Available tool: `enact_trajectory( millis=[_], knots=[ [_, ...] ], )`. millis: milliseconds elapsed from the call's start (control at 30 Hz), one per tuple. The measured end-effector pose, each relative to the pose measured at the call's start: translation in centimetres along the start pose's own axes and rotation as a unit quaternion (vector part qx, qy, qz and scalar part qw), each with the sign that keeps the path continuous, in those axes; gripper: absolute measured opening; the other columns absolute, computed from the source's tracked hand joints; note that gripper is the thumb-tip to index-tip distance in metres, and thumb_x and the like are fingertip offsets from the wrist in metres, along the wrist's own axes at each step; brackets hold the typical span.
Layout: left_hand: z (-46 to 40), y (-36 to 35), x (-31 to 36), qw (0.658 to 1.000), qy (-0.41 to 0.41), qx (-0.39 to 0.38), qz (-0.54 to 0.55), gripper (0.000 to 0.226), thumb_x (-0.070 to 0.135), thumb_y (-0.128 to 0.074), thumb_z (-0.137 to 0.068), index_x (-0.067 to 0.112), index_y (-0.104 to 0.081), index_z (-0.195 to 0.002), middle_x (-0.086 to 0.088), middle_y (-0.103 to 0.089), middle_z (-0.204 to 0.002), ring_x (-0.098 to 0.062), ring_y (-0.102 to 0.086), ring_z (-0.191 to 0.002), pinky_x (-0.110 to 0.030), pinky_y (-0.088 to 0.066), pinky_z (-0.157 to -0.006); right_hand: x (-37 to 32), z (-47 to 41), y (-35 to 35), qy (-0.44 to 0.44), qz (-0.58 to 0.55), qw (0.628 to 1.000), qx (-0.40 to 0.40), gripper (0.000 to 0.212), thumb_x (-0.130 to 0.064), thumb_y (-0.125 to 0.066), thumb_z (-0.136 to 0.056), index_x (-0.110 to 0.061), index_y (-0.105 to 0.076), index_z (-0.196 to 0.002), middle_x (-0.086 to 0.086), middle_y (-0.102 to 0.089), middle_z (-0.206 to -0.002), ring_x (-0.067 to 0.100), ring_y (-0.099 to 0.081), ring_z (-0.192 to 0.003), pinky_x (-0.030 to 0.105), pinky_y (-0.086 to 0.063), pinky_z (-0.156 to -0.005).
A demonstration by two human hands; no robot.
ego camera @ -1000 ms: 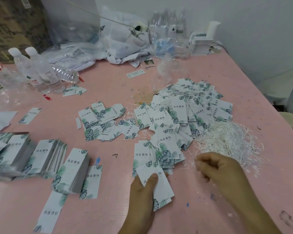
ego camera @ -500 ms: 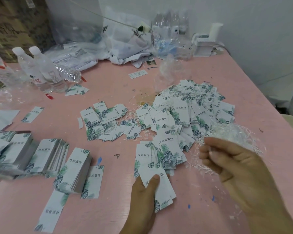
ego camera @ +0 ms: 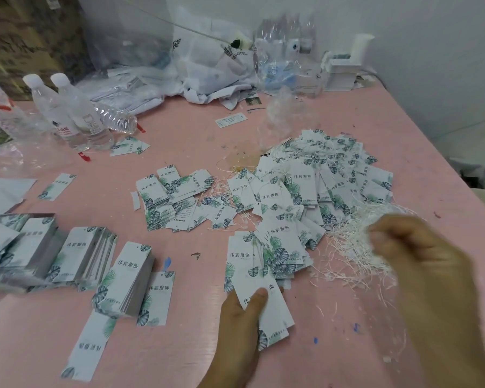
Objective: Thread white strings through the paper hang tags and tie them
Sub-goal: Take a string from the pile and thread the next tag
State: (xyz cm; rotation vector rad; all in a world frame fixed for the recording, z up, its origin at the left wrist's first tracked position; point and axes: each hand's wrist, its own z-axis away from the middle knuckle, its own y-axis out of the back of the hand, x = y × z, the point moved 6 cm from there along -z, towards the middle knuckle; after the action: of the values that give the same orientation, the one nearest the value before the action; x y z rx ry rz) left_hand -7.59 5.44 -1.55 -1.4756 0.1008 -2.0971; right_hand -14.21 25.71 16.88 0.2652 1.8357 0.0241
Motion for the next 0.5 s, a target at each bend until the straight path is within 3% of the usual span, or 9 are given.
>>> enact_trajectory(
  millis=[67, 133, 200, 267, 300, 400, 500],
  knots=[
    [0.0, -0.1, 0.0, 1.000, 0.000, -0.005, -0.002, 0.027, 0.026, -0.069, -0.078, 0.023, -0.076, -0.104, -0.018, -0.074, -0.109, -0.040, -0.070, -0.101, -0.058, -0.053, -0.091, -1.8, -1.9, 2.1, 0.034, -0.111, 0.992, 0.042, 0.018, -0.012, -0.059, -0.085, -0.028, -0.066, -0.083, -0.012, -0.068, -0.086, 0.010, -0.060, -0.085, 0.023, -0.047, -0.087],
    [0.0, -0.1, -0.2, 1.000, 0.002, -0.011, -0.005, 0.026, 0.027, -0.068, -0.079, 0.023, -0.076, -0.103, -0.019, -0.074, -0.107, -0.041, -0.070, -0.099, -0.058, -0.055, -0.087, -3.1, -2.9, 2.5, 0.058, -0.214, 0.975, -0.006, 0.037, 0.003, -0.040, -0.092, -0.024, -0.064, -0.084, -0.012, -0.068, -0.086, 0.011, -0.063, -0.087, 0.030, -0.049, -0.092],
    [0.0, -0.2, -0.2, 1.000, 0.000, -0.018, -0.008, 0.029, 0.031, -0.070, -0.078, 0.021, -0.076, -0.104, -0.021, -0.074, -0.104, -0.042, -0.071, -0.096, -0.056, -0.057, -0.084, -2.9, -2.4, 1.2, 0.015, -0.265, 0.962, -0.059, 0.047, 0.005, -0.036, -0.090, -0.026, -0.069, -0.079, -0.007, -0.068, -0.076, 0.011, -0.063, -0.069, 0.024, -0.054, -0.070],
    [0.0, -0.3, 0.0, 1.000, -0.006, -0.020, -0.012, 0.038, 0.037, -0.076, -0.072, 0.020, -0.075, -0.106, -0.021, -0.074, -0.105, -0.041, -0.071, -0.097, -0.055, -0.057, -0.083, -0.3, -0.9, -0.7, -0.082, -0.231, 0.966, -0.078, 0.037, 0.005, -0.048, -0.086, -0.021, -0.071, -0.072, -0.001, -0.062, -0.062, 0.009, -0.048, -0.047, 0.016, -0.042, -0.045],
    [0.0, -0.4, 0.0, 1.000, -0.010, -0.022, -0.014, 0.041, 0.040, -0.076, -0.070, 0.022, -0.075, -0.107, -0.019, -0.074, -0.107, -0.040, -0.071, -0.098, -0.055, -0.057, -0.084, 1.5, 0.1, -1.8, -0.138, -0.186, 0.969, -0.088, 0.033, 0.004, -0.053, -0.086, -0.018, -0.071, -0.071, 0.000, -0.057, -0.058, 0.008, -0.039, -0.043, 0.015, -0.034, -0.040],
    [-0.1, -0.3, 0.1, 0.999, -0.022, -0.025, -0.026, 0.040, 0.039, -0.075, -0.072, 0.024, -0.074, -0.109, -0.016, -0.074, -0.110, -0.039, -0.070, -0.102, -0.061, -0.052, -0.092, 6.8, 3.2, -5.5, -0.240, -0.032, 0.956, -0.166, 0.019, -0.011, -0.064, -0.090, -0.018, -0.071, -0.074, -0.002, -0.050, -0.055, 0.009, -0.034, -0.044, 0.017, -0.028, -0.041],
    [-0.1, -0.3, 0.1, 0.998, -0.035, -0.037, -0.040, 0.038, 0.036, -0.072, -0.076, 0.022, -0.073, -0.112, -0.016, -0.073, -0.113, -0.038, -0.069, -0.105, -0.063, -0.050, -0.095, 9.1, 5.1, -7.7, -0.239, 0.018, 0.952, -0.191, 0.017, -0.014, -0.068, -0.088, -0.020, -0.071, -0.073, -0.006, -0.058, -0.055, 0.007, -0.046, -0.050, 0.018, -0.038, -0.050]
  ],
)
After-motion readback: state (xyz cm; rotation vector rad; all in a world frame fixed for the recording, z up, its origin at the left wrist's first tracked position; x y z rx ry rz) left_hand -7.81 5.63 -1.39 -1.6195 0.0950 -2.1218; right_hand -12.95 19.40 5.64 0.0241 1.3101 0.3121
